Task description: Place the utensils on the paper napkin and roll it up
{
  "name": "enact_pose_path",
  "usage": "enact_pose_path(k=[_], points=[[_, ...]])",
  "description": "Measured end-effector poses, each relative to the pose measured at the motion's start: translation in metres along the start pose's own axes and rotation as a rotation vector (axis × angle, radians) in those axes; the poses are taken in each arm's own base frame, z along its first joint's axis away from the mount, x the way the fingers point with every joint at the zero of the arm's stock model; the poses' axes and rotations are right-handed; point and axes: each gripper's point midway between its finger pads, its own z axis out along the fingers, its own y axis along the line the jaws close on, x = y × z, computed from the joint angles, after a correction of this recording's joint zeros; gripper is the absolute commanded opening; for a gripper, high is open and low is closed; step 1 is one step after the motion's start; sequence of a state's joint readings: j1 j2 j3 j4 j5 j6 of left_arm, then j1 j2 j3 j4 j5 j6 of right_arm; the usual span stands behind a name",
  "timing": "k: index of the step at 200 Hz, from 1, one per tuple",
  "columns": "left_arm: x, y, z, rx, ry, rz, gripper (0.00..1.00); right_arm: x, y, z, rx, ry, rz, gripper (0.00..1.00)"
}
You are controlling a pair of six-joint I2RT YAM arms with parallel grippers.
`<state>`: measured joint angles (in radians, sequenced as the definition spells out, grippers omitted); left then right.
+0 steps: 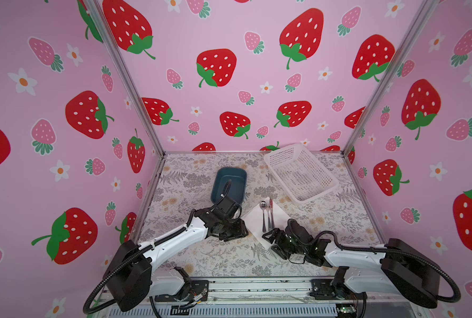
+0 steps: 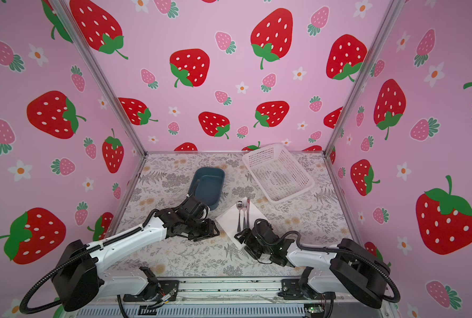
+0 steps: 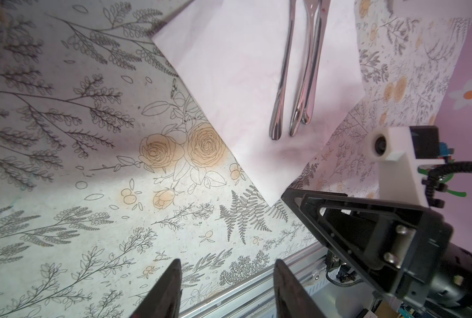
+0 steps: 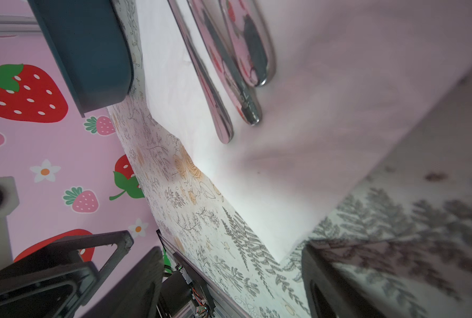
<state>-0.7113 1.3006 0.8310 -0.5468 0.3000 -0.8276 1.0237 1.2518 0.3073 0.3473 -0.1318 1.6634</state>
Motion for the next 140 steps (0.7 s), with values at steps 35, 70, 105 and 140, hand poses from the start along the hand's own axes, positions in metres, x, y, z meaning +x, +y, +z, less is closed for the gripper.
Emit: enact_pose_path(k=[35, 70, 105, 140], points=[[0.001, 0.001, 0.006, -0.005, 0.019, -0.005, 0.55, -0.01, 0.0, -0.003, -0.019, -0.032, 0.012, 0.81], [0.001, 0.001, 0.013, -0.005, 0.04, -0.011, 0.55, -0.021, 0.003, -0.002, -0.035, -0.052, 0.021, 0.83], [0.003, 0.003, 0.018, -0.012, 0.059, -0.018, 0.55, -0.023, 0.005, -0.001, -0.04, -0.059, 0.005, 0.84], [0.002, 0.001, 0.018, 0.001, 0.063, -0.02, 0.55, -0.026, 0.007, -0.002, -0.049, -0.075, -0.011, 0.84]])
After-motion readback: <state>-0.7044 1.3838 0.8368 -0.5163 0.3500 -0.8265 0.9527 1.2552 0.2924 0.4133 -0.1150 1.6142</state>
